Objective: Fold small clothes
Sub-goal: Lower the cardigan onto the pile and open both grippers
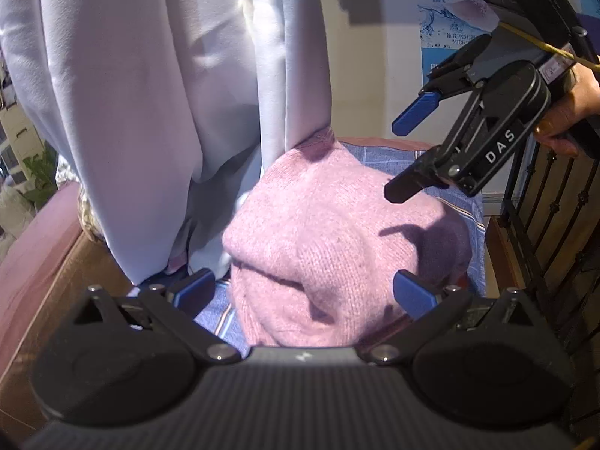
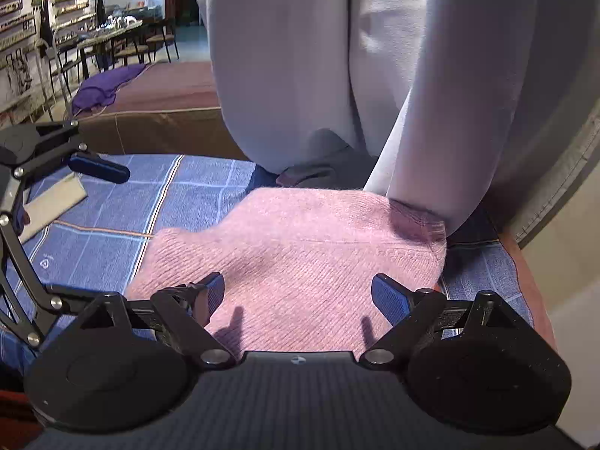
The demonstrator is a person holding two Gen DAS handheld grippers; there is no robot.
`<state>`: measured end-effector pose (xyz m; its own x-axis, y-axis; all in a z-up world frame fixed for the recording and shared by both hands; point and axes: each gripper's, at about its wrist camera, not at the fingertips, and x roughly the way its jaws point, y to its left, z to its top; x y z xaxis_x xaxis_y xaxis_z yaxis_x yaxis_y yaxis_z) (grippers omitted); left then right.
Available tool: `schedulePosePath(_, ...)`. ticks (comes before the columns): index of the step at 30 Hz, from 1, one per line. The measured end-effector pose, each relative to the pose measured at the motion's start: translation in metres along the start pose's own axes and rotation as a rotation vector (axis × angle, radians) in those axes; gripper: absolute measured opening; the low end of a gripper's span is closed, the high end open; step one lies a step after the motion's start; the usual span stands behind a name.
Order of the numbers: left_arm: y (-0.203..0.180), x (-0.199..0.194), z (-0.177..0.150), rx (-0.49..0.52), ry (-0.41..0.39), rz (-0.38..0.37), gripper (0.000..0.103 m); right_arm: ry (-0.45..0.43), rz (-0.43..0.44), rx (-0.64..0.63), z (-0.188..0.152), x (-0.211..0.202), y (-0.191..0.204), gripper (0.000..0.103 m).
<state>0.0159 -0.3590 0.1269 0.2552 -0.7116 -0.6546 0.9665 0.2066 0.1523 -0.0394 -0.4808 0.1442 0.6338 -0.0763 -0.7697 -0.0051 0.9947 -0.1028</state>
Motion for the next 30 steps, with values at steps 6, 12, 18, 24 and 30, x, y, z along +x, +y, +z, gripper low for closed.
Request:
schedulePosePath(6,0.000,-0.014,0.003,0.013,0.100,0.052,0.103,0.190,0.039,-0.044,0.006,-0.003,0.021,0.103)
schedulePosePath(12,-0.014,-0.024,0.004,0.092,0.067,0.227,0.103,0.195,0.001,-0.117,0.007,-0.015,0.040,0.103)
schedulePosePath(18,-0.021,-0.024,0.002,0.113,0.085,0.183,0.103,0.222,-0.032,-0.135,0.005,-0.017,0.043,0.103)
schedulePosePath(24,-0.019,-0.020,0.001,0.107,0.102,0.194,0.103,0.227,-0.057,-0.141,0.005,-0.017,0.044,0.103)
schedulePosePath(30,-0.016,-0.026,-0.001,0.080,0.061,0.174,0.103,0.235,-0.060,-0.158,0.006,-0.013,0.049,0.103)
